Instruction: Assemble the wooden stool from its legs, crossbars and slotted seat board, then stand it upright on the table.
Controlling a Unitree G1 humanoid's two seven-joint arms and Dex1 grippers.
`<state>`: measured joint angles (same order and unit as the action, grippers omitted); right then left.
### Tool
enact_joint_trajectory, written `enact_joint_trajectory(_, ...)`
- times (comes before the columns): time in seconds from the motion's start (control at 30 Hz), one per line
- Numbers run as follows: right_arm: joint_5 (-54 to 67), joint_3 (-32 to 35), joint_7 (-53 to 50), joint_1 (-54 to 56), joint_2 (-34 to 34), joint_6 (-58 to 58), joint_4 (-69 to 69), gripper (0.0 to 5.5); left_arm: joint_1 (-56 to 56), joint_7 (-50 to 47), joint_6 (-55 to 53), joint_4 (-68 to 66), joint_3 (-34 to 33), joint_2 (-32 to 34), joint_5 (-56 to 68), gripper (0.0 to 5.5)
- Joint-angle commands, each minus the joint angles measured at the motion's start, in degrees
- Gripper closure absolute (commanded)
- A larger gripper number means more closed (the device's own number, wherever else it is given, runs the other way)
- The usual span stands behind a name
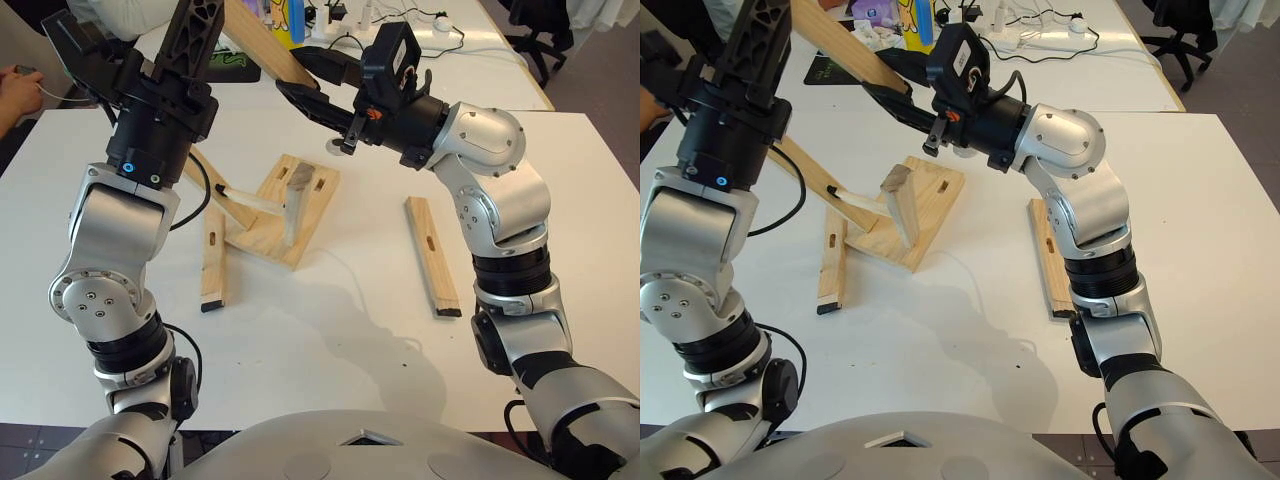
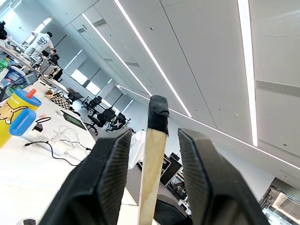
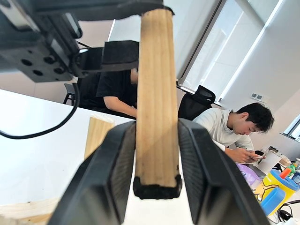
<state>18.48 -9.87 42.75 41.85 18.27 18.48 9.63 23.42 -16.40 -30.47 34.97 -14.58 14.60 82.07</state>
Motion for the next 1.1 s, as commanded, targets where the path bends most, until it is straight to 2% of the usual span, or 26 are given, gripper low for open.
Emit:
enact_joint_trajectory(0.03, -0.4, -0.5, 0.7, 0.0, 0.2, 0.1, 0.8, 4.19, -1.0, -0.4, 0.6, -0.5, 0.0, 0.8, 0.2, 4.31)
enact_joint_trajectory(0.2, -0.4, -0.6, 0.8, -0.2, 0.3, 0.2, 0.9, 4.19, -1.3, -0.3, 1.3, -0.7, -0.2, 1.3, 0.1, 5.03)
enact_joint_trajectory(0.33, -0.1, -0.4, 0.7, -0.3, 0.2, 0.8, 0.9, 4.19, -1.4, 0.0, 1.6, -1.0, -0.3, 1.6, 0.0, 5.06)
enact_joint_trajectory(0.37, 0.3, -0.1, 0.6, -0.3, 0.0, 1.1, 0.9, 3.82, -1.5, 0.0, 1.6, -1.0, -0.4, 1.7, -0.1, 5.06)
enact_joint_trajectory(0.53, 2.4, 1.8, -0.6, 0.4, -1.0, 2.8, 1.1, 3.17, -1.3, 0.1, 2.3, -1.8, -1.3, 2.7, -0.7, 5.06)
enact_joint_trajectory(0.63, 6.3, 5.5, -2.6, 1.7, -2.6, 5.3, 0.5, 3.14, -1.0, 0.3, 2.7, -2.3, -2.7, 4.0, -1.3, 5.06)
enact_joint_trajectory(0.77, 7.5, 14.8, -13.8, 5.0, -5.1, 5.2, -6.1, 3.14, -0.3, 0.1, 4.3, -4.5, -8.3, 7.3, -0.7, 5.06)
enact_joint_trajectory(0.83, 3.1, 18.0, -21.0, 6.1, -4.6, 1.3, -13.0, 3.14, 0.9, -0.1, 5.8, -6.7, -12.9, 9.9, 0.2, 5.06)
enact_joint_trajectory(0.97, -7.4, 20.9, -31.2, 0.8, -0.4, -8.5, -24.1, 3.14, 4.4, 0.4, 9.0, -16.1, -23.4, 16.7, 0.6, 5.06)
enact_joint_trajectory(1.03, -9.8, 22.2, -33.7, -3.6, 0.5, -11.1, -25.5, 3.14, 2.5, 2.8, 8.2, -20.2, -24.7, 19.3, -2.5, 5.06)
enact_joint_trajectory(1.1, -11.0, 23.2, -35.2, -8.1, 0.8, -12.7, -24.1, 3.14, -2.5, 6.8, 6.7, -21.8, -23.3, 21.1, -8.1, 5.06)
